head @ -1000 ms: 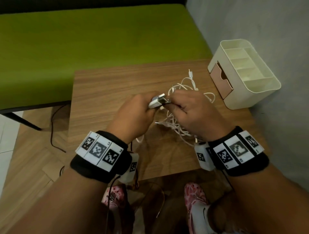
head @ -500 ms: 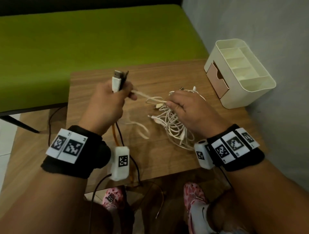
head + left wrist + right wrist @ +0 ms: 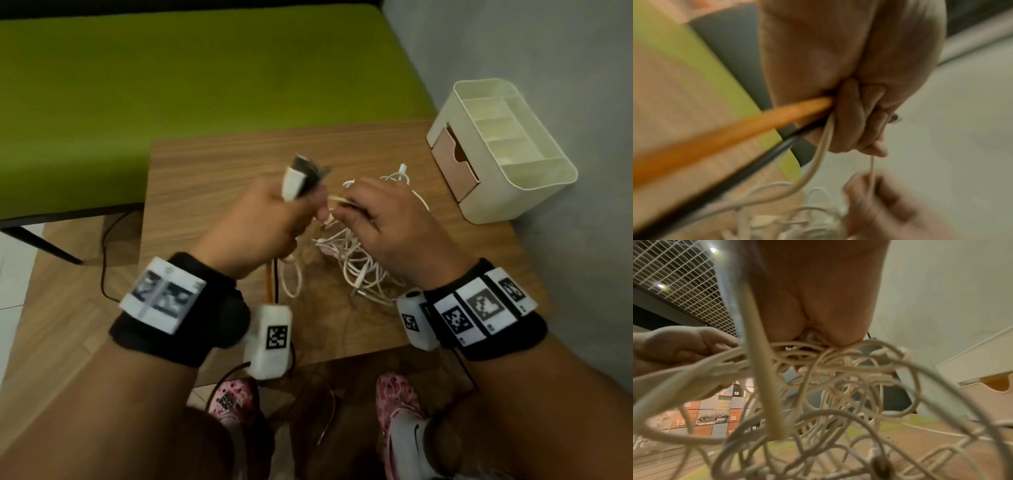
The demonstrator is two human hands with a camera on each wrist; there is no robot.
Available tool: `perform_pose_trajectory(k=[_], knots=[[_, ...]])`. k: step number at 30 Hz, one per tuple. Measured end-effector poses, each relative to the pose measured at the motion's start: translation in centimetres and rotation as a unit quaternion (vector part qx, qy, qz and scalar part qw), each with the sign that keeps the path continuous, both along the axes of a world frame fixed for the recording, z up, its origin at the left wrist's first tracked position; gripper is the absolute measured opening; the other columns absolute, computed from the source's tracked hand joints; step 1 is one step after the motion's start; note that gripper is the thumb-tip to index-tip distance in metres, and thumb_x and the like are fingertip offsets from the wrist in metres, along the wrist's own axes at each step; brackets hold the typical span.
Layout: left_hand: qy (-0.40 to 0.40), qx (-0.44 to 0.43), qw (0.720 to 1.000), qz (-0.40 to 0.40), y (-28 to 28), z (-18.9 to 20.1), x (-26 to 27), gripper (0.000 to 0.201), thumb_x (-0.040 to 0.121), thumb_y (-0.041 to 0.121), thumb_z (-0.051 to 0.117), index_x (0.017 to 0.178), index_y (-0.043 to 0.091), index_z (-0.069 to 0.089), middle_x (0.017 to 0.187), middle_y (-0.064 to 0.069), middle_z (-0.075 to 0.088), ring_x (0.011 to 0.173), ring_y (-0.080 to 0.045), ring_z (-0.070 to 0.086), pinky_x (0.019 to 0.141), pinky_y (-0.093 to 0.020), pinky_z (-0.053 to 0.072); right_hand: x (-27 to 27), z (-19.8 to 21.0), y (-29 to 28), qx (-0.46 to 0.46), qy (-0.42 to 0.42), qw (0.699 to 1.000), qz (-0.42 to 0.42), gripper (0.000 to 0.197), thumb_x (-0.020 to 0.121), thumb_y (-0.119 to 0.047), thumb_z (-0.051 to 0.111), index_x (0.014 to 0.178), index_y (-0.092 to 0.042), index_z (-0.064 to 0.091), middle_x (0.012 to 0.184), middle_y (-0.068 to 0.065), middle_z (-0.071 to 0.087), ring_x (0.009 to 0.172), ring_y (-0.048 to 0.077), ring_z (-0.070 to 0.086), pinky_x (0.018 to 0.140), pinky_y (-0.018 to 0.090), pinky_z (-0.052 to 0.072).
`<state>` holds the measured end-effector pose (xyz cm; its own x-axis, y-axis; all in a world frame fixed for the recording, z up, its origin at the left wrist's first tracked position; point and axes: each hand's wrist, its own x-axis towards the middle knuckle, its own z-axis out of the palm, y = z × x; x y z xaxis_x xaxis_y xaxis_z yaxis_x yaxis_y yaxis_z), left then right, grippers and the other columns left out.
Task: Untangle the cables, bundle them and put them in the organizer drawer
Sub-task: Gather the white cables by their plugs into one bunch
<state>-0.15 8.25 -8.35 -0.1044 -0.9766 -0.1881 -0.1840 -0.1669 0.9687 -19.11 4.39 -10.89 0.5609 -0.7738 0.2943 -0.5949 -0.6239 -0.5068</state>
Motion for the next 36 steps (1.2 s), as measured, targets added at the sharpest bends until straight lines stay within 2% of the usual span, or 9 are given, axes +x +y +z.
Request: perform_pose_trajectory(k=[2, 8, 13, 19, 21, 25, 30, 33, 36], knots=[[0.176, 0.062, 0.982, 0.023, 0.0, 0.7, 1.0, 0.028, 0.094, 0.028, 0.053, 0.072, 0.011, 0.055, 0.050, 0.007, 0.024, 0.039, -0.006, 0.018, 0.040, -0.023, 0.010, -0.5, -0.1, -0.3, 0.045, 0.036, 0.998, -0.007, 0.019, 0.096, -0.036, 0.057, 0.099, -0.017, 0.060, 0.091, -0.009, 0.051, 0.084, 0.009, 0.048, 0.078, 0.033, 0.037], [0.347, 0.108, 0.931, -0.019, 0.0, 0.9, 2.5, 0.034, 0.097, 0.030, 0.041, 0.070, 0.015, 0.054, 0.046, 0.011, 0.028, 0.030, -0.002, 0.016, 0.031, -0.015, 0.010, -1.3, 0.9, -0.7, 0.107, 0.161, 0.976, -0.104, 0.034, 0.094, -0.039, 0.061, 0.127, -0.032, 0.054, 0.127, -0.013, 0.046, 0.104, 0.005, 0.041, 0.104, 0.043, 0.025], [0.328, 0.135, 0.934, -0.038, 0.0, 0.8, 2.6, 0.036, 0.094, 0.031, 0.041, 0.065, 0.016, 0.057, 0.045, 0.011, 0.028, 0.032, -0.004, 0.011, 0.033, -0.016, 0.006, -1.7, 0.8, -0.6, 0.080, 0.166, 0.975, -0.124, 0.033, 0.092, -0.037, 0.064, 0.124, -0.035, 0.055, 0.125, -0.015, 0.048, 0.105, 0.008, 0.050, 0.100, 0.038, 0.020], [0.303, 0.131, 0.940, -0.088, 0.0, 0.6, 1.8, 0.032, 0.093, 0.030, 0.045, 0.068, 0.015, 0.058, 0.046, 0.010, 0.028, 0.031, 0.002, 0.023, 0.031, -0.013, 0.013, -0.3, 2.2, 1.1, 0.140, -0.055, 0.988, -0.017, 0.027, 0.094, -0.029, 0.064, 0.120, -0.023, 0.061, 0.104, -0.015, 0.062, 0.096, -0.003, 0.057, 0.091, 0.020, 0.045], [0.318, 0.121, 0.936, -0.089, 0.2, 0.8, 2.2, 0.035, 0.094, 0.030, 0.042, 0.066, 0.016, 0.058, 0.047, 0.009, 0.024, 0.031, 0.000, 0.018, 0.032, -0.015, 0.010, 0.1, 2.0, 1.0, 0.178, 0.035, 0.983, -0.010, 0.023, 0.097, -0.035, 0.058, 0.117, -0.025, 0.060, 0.100, -0.012, 0.065, 0.095, 0.005, 0.056, 0.098, 0.035, 0.042], [0.327, 0.116, 0.935, -0.071, 0.3, 1.0, 3.3, 0.034, 0.095, 0.030, 0.041, 0.068, 0.016, 0.057, 0.049, 0.008, 0.021, 0.032, -0.003, 0.015, 0.032, -0.015, 0.011, -0.8, 1.3, 0.4, 0.205, 0.118, 0.971, -0.049, 0.024, 0.100, -0.042, 0.048, 0.114, -0.028, 0.060, 0.087, -0.020, 0.056, 0.094, 0.008, 0.046, 0.095, 0.034, 0.032], [0.016, 0.082, 0.994, 0.068, -0.4, -0.9, 2.7, 0.027, 0.099, 0.022, 0.052, 0.079, 0.009, 0.063, 0.056, -0.001, 0.055, 0.040, -0.009, 0.028, 0.039, -0.021, 0.019, -1.4, 1.1, -0.1, 0.186, -0.063, 0.978, -0.072, 0.019, 0.100, -0.030, 0.054, 0.104, -0.018, 0.068, 0.084, 0.002, 0.067, 0.076, 0.017, 0.061, 0.072, 0.038, 0.050], [-0.275, -0.012, 0.960, 0.060, -0.5, -2.0, 2.1, 0.019, 0.096, 0.022, 0.061, 0.080, 0.015, 0.068, 0.066, 0.000, 0.064, 0.050, -0.012, 0.046, 0.050, -0.029, 0.031, -1.1, 0.7, -0.2, 0.162, -0.068, 0.983, -0.055, 0.024, 0.101, -0.028, 0.054, 0.107, -0.015, 0.073, 0.085, -0.006, 0.064, 0.078, 0.011, 0.057, 0.072, 0.029, 0.044], [-0.362, -0.063, 0.929, 0.038, -0.2, -1.6, 0.2, 0.014, 0.096, 0.021, 0.058, 0.084, 0.021, 0.065, 0.068, 0.006, 0.060, 0.060, -0.014, 0.053, 0.050, -0.030, 0.033, -0.7, -0.5, -0.3, 0.101, 0.030, 0.993, -0.047, 0.024, 0.101, -0.030, 0.052, 0.104, -0.017, 0.073, 0.086, -0.016, 0.057, 0.087, 0.012, 0.056, 0.091, 0.041, 0.043]])
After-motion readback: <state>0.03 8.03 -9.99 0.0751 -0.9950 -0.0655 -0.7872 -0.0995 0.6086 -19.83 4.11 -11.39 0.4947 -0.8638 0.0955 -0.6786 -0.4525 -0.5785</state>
